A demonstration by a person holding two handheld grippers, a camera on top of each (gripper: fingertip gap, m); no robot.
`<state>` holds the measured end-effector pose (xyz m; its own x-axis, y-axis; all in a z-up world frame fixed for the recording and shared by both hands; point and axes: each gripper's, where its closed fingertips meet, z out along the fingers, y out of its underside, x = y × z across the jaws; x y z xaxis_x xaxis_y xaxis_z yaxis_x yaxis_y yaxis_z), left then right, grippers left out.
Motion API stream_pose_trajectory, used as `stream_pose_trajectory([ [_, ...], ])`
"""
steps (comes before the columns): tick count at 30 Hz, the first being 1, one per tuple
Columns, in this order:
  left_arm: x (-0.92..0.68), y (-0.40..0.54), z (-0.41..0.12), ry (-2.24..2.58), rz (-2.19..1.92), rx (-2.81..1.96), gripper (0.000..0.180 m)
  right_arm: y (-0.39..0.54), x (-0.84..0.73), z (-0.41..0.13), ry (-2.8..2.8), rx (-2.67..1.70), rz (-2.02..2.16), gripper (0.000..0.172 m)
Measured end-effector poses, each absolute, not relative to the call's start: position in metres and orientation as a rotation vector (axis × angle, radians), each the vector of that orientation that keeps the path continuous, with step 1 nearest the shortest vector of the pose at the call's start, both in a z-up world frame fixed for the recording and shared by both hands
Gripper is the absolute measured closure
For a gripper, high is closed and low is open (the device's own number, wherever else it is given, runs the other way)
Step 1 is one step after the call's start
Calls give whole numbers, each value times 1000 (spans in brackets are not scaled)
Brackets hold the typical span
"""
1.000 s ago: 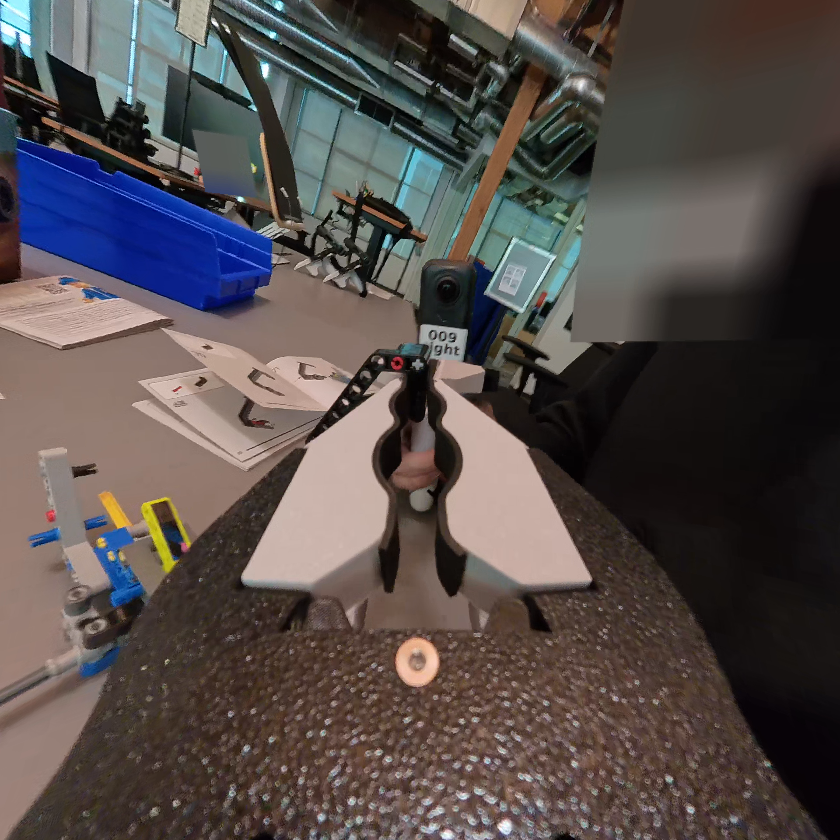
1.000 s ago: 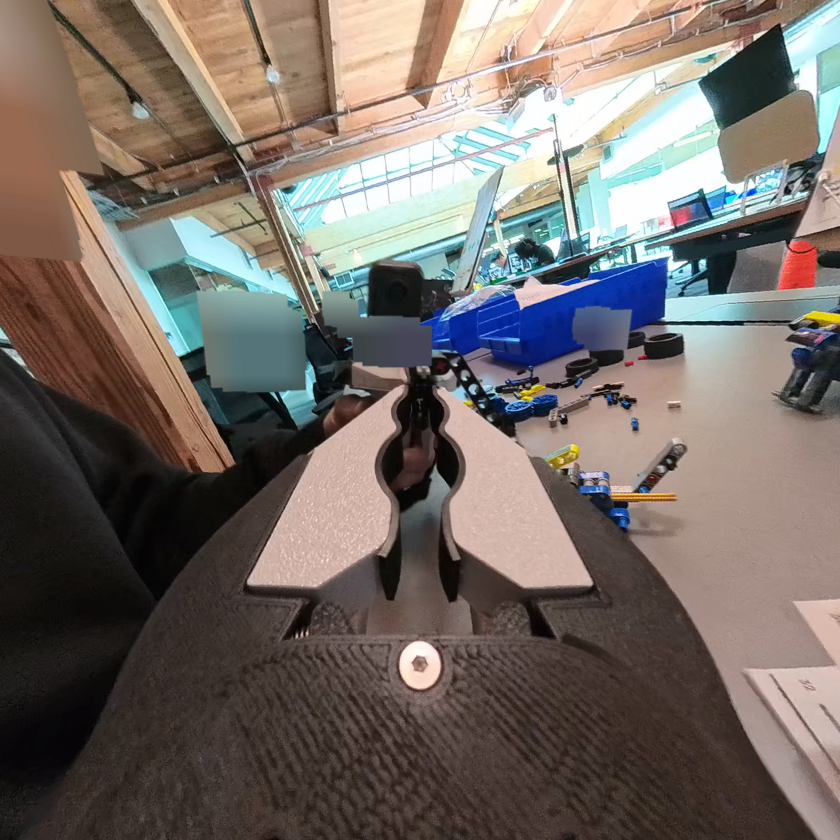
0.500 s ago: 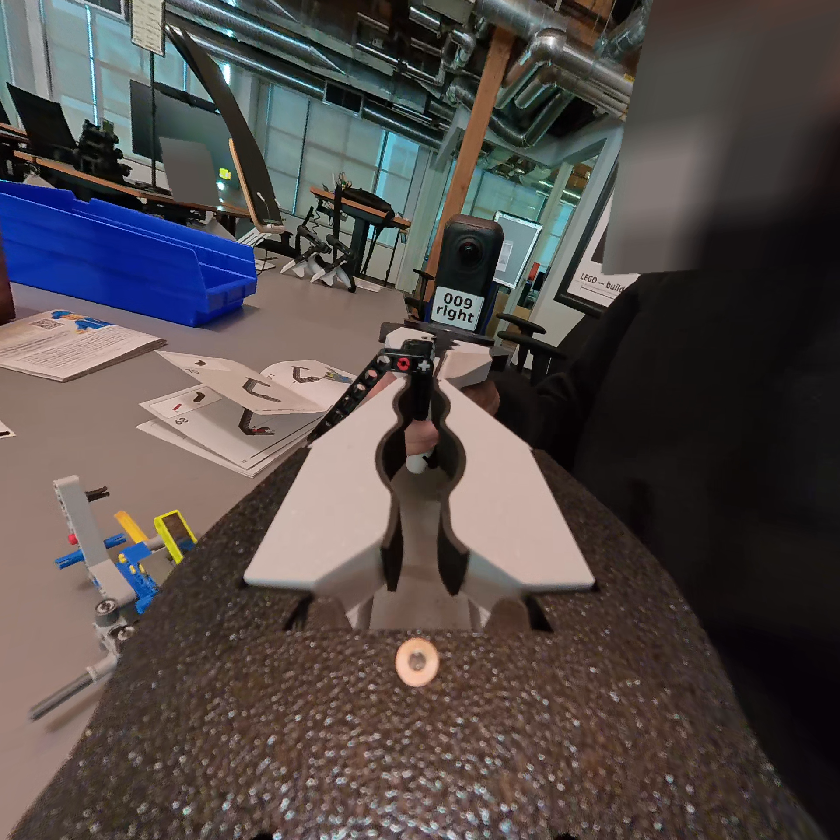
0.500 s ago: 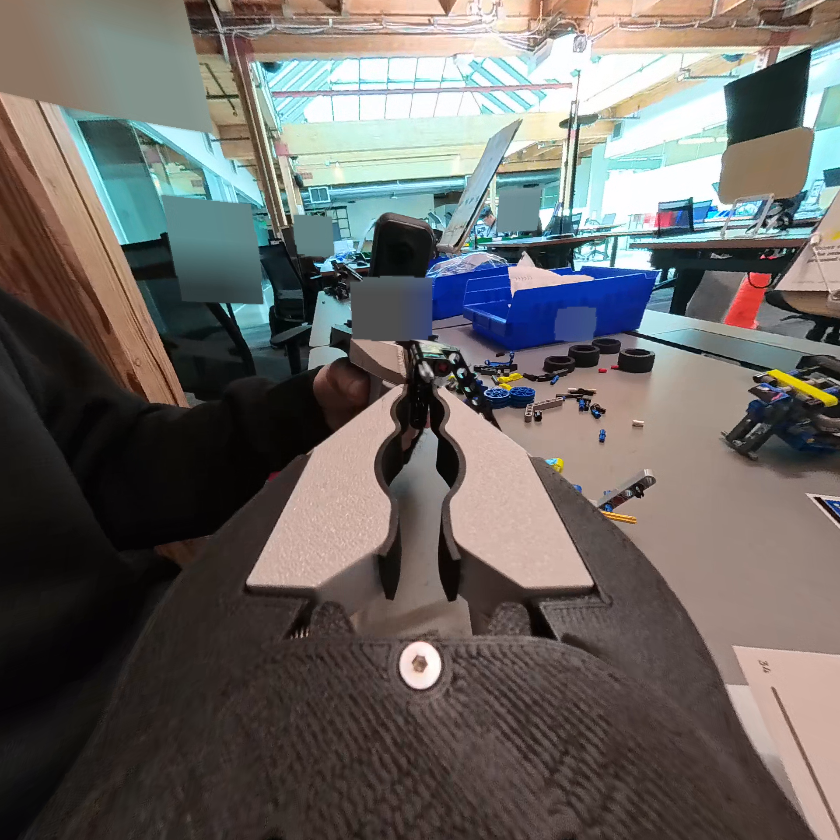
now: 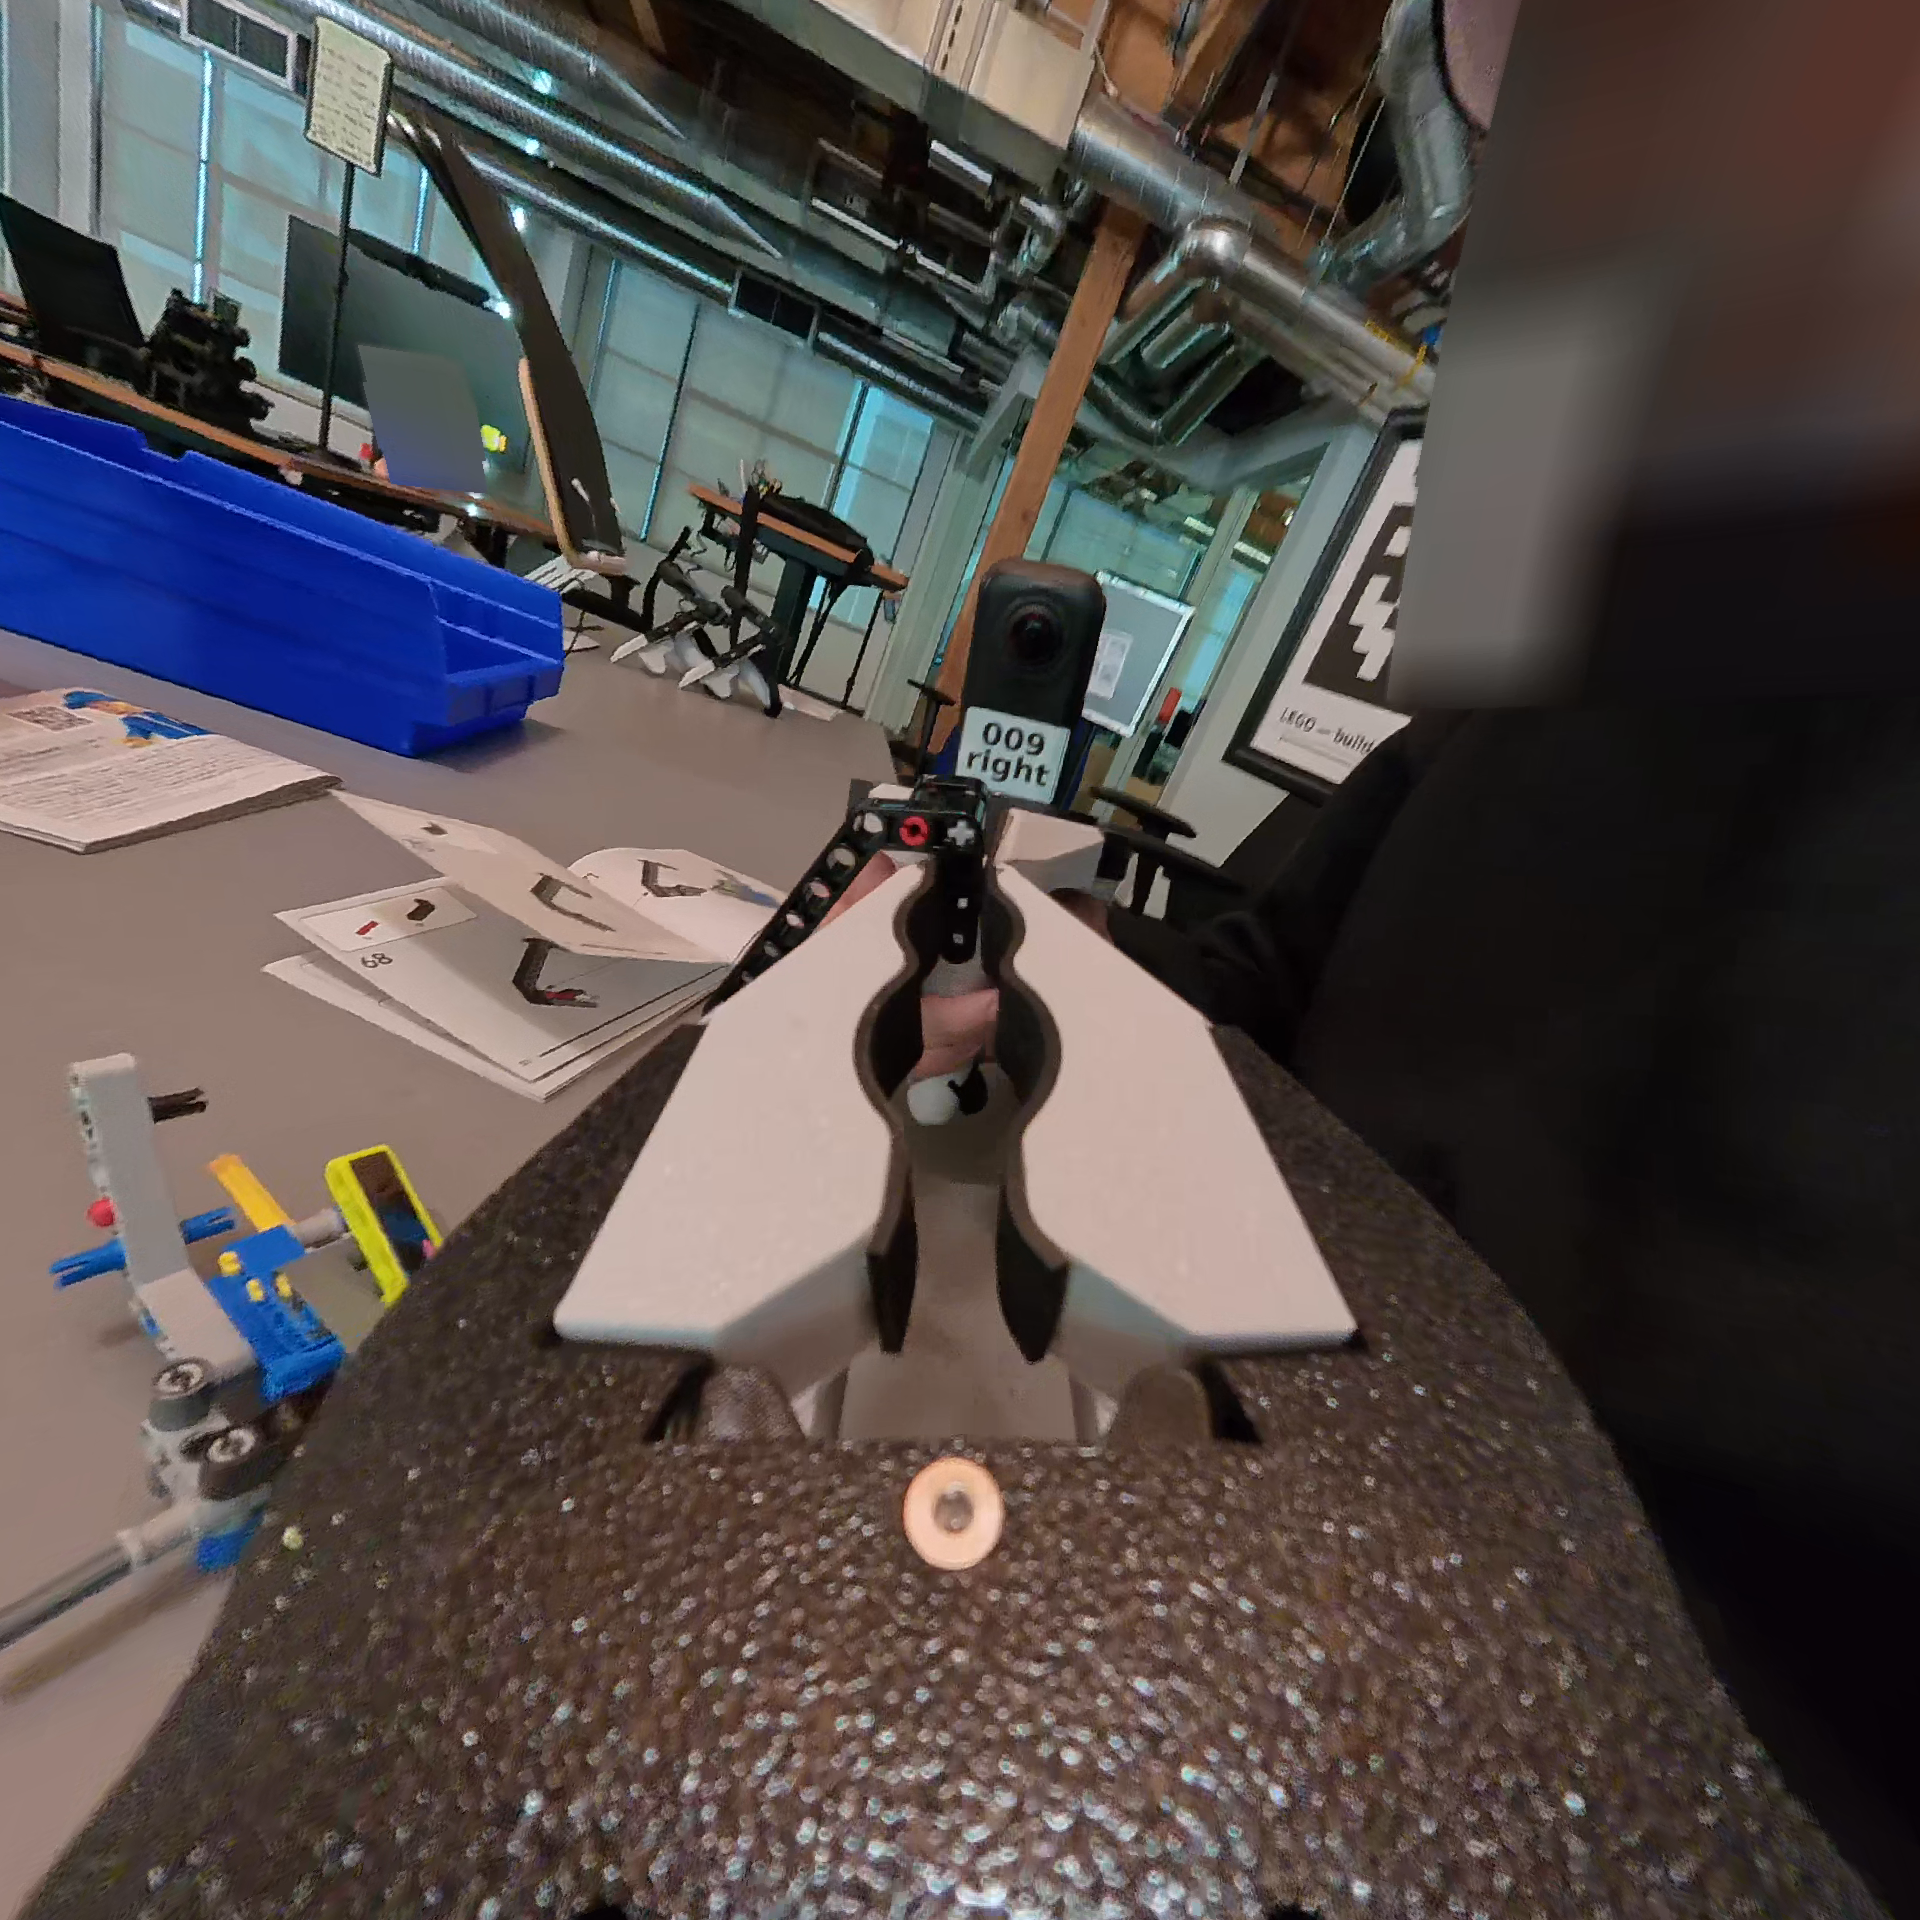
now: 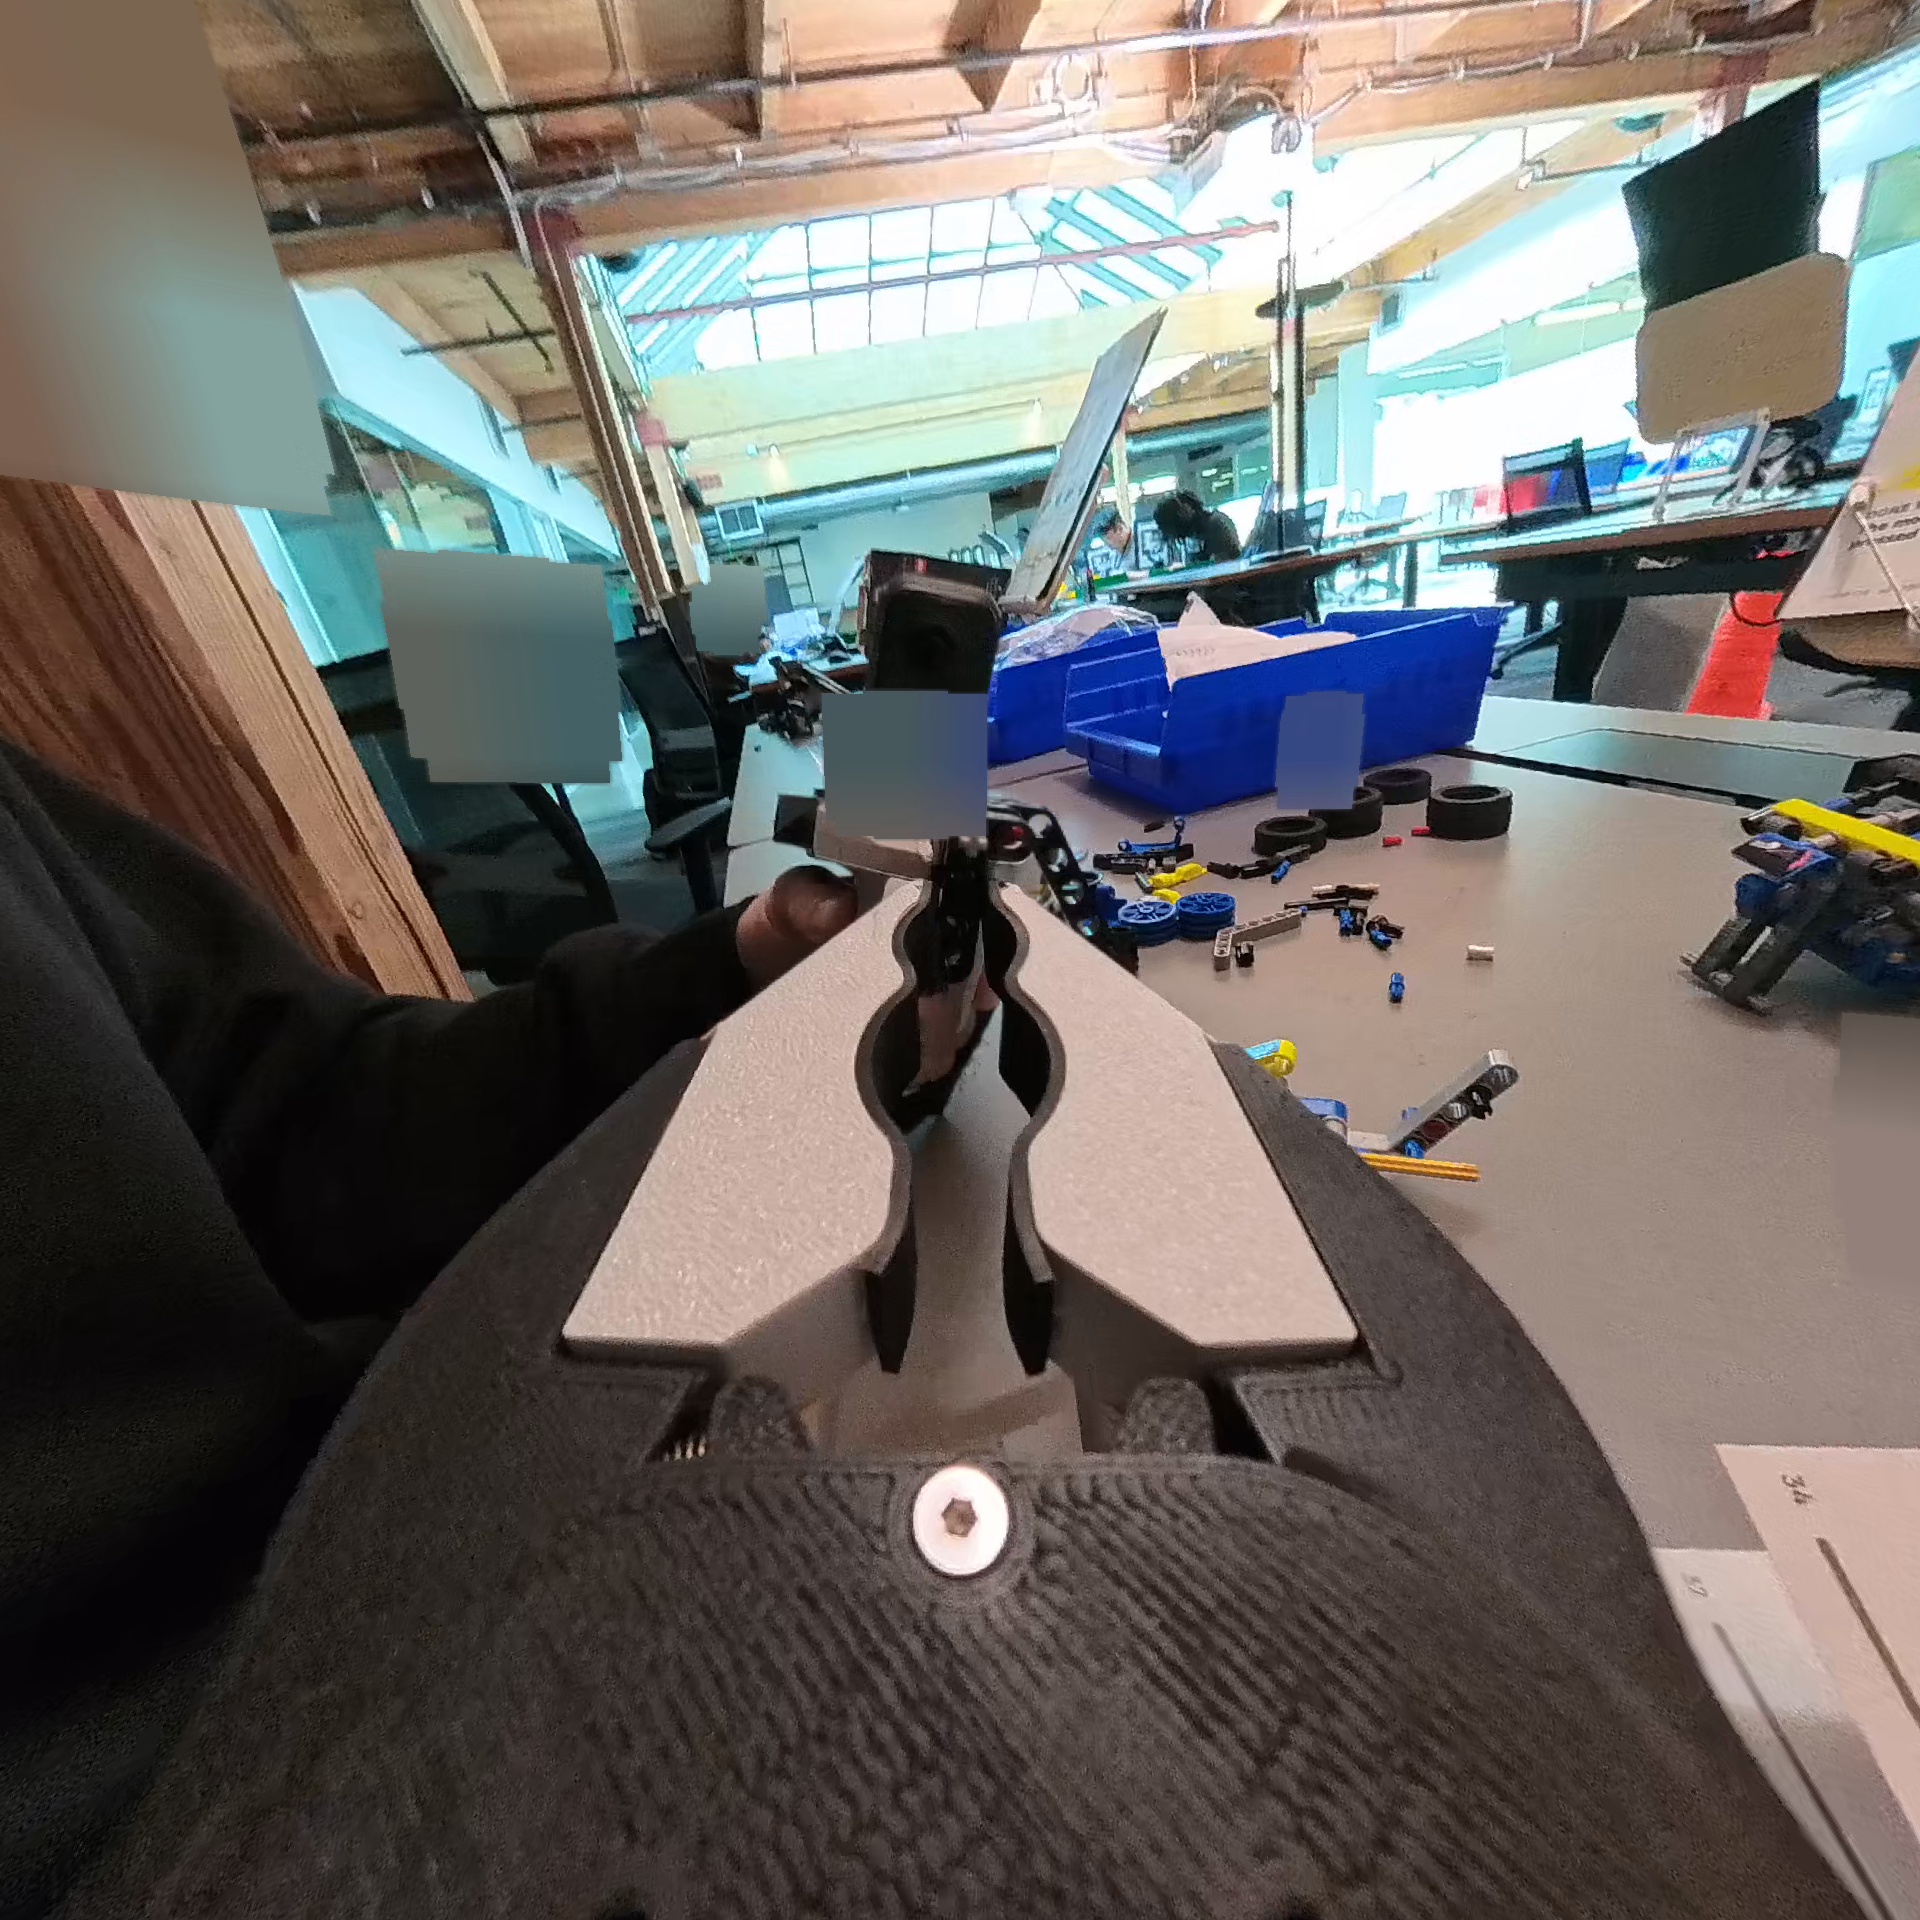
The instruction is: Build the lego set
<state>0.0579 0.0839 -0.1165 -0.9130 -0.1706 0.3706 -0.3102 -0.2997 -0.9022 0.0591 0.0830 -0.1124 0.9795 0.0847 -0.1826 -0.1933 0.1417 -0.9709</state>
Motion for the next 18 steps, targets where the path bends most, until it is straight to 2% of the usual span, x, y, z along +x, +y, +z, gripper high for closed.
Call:
stream_pose_trajectory([
  [4,60,91,-110,-1688,2424,637,177,80,57,-102,86,-1382,190,151],
  [7,60,93,-108,-1644,2437,629,177,82,56,-100,76,-1398,158,172],
  [10,61,91,-110,-1642,2423,644,177,83,61,-104,109,-1414,141,163],
  [13,63,90,-111,-1643,2402,670,177,82,65,-106,130,-1421,132,171],
  [15,63,89,-111,-1654,2401,676,177,81,66,-107,133,-1424,133,170],
  [18,63,89,-111,-1676,2396,679,177,80,69,-108,148,-1425,127,160],
])
